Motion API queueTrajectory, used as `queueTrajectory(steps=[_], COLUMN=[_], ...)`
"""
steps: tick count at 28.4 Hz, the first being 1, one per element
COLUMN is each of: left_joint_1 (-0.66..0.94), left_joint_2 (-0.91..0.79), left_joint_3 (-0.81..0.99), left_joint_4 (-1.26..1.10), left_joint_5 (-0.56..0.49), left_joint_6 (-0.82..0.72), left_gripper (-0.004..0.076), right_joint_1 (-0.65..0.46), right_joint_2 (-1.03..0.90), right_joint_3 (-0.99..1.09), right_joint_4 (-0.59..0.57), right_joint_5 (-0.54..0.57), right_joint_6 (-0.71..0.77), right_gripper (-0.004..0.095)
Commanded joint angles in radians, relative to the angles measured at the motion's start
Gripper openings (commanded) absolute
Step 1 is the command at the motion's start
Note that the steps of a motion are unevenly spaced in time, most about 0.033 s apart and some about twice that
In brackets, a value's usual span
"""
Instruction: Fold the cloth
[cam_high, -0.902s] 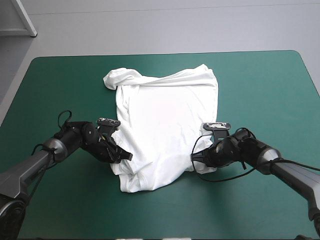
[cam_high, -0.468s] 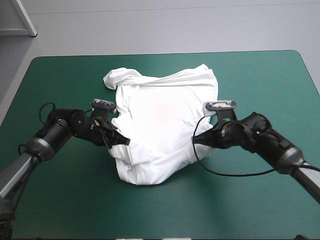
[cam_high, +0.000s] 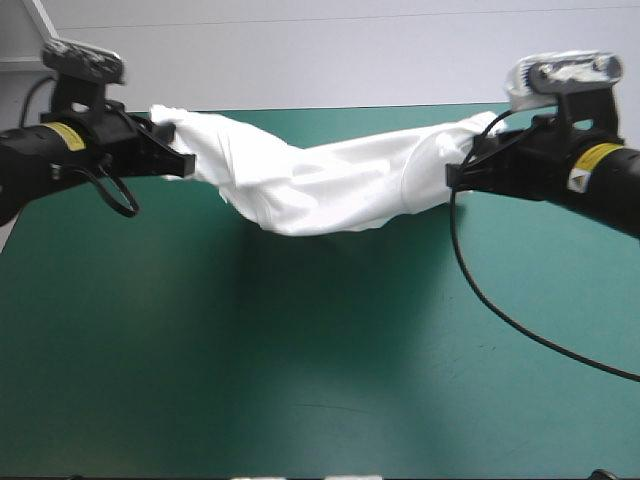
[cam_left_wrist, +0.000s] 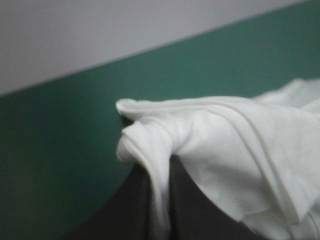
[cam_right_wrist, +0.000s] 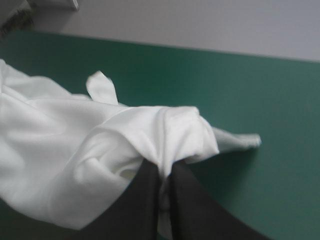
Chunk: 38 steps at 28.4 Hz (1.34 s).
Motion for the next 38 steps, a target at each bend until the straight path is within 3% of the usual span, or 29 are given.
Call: queueTrajectory(steps=[1,7,13,20,28,31,34,36,38], left_joint_1=[-0.005,-0.005,-0.005,-0.005,-0.005,-0.005,-0.005,-0.005,-0.005], left_joint_2=[-0.037,-0.037,-0.037,-0.021,0.038,0.07,0.125,0.158,0.232], left_joint_3=[-0.215,-0.462,-0.556,-0.536,-0.358,-0.234,-0.044,0.013,0.047], left_joint_4=[0.027,0.151,0.189,0.179,0.153,0.153,0.13,0.127,0.134], left_joint_5=[-0.041,-0.052,-0.07,-0.043,-0.019,-0.084,-0.272,-0.367,-0.453], left_joint_6=[0.003,0.01,0.038,0.038,0.038,0.038,0.034,0.014,-0.012], left_gripper=[-0.001,-0.001,-0.001,-0.001,-0.001,-0.001,-0.001,-0.001,-0.001], right_joint_1=[-0.001,-0.001,-0.001,-0.001,-0.001,-0.001,-0.014,-0.038,-0.101], right_joint_2=[-0.03,-0.03,-0.03,0.027,0.235,0.309,0.386,0.417,0.473], right_joint_3=[-0.193,-0.451,-0.578,-0.581,-0.575,-0.542,-0.46,-0.417,-0.357], right_joint_4=[-0.028,-0.054,-0.056,-0.06,-0.14,-0.223,-0.377,-0.404,-0.367], right_joint_5=[-0.038,-0.034,-0.038,-0.001,0.086,0.086,0.045,-0.019,-0.158], right_joint_6=[-0.053,-0.083,-0.105,-0.127,-0.137,-0.131,-0.058,-0.035,-0.005], right_gripper=[-0.0018,-0.0018,-0.0018,-0.0018,-0.0018,-0.0018,-0.0018,-0.0018,-0.0018])
